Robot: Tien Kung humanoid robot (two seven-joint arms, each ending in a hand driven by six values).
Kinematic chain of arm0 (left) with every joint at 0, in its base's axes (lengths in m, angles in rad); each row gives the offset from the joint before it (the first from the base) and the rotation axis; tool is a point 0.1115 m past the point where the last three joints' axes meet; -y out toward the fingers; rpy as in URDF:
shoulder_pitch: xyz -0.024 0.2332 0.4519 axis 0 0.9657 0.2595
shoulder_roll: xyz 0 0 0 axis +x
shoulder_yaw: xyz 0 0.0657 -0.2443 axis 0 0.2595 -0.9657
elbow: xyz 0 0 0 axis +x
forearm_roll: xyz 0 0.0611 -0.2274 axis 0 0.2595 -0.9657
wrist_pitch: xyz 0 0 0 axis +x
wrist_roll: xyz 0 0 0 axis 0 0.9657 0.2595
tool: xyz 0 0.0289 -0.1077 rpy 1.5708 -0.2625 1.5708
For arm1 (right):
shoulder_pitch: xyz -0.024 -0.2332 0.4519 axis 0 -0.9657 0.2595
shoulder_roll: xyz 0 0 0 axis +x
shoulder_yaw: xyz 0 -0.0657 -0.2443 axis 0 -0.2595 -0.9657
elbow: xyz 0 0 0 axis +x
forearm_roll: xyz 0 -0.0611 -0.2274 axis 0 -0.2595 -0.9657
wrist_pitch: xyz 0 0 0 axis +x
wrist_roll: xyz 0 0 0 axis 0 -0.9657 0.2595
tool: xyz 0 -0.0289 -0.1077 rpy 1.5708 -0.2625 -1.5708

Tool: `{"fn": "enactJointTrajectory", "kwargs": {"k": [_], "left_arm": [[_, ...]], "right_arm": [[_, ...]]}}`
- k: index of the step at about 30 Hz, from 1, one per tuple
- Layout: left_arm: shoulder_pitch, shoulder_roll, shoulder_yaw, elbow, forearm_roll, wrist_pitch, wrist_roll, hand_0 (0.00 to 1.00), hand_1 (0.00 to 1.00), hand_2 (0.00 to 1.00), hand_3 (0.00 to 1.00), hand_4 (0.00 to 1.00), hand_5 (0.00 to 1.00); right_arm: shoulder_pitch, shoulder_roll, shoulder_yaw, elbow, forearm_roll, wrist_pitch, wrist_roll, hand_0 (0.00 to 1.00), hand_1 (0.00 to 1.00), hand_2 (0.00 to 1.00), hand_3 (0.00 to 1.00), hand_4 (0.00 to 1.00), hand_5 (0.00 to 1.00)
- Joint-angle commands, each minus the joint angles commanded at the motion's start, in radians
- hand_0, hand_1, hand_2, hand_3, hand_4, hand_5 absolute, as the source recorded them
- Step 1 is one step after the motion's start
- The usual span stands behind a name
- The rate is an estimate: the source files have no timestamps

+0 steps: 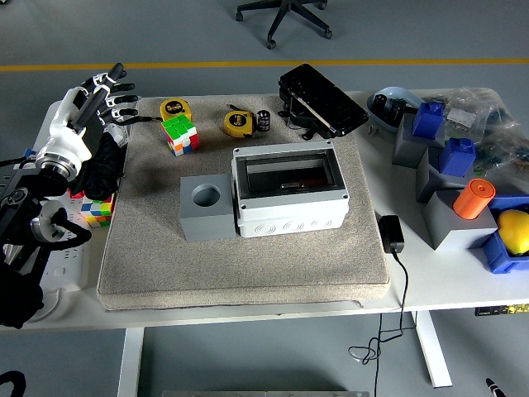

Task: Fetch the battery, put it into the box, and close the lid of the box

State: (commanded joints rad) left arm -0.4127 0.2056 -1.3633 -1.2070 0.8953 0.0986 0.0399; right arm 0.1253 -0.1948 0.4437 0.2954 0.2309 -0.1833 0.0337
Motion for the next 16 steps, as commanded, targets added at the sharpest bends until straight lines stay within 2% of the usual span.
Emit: {"fn": "enactJointTrajectory", "kwargs": {"k": [16], "left_arm": [[0.0, 0.0, -0.001, -0.004, -0.001, 0.0, 0.001, 0.401, 0.533, 0.555, 0.6, 0.989, 0.545]], "right_arm": [[-0.002, 0.001, 0.005, 0.0, 0.0, -0.013, 0.018, 0.717, 0.655, 0.64, 0.581, 0.981, 0.599]]}}
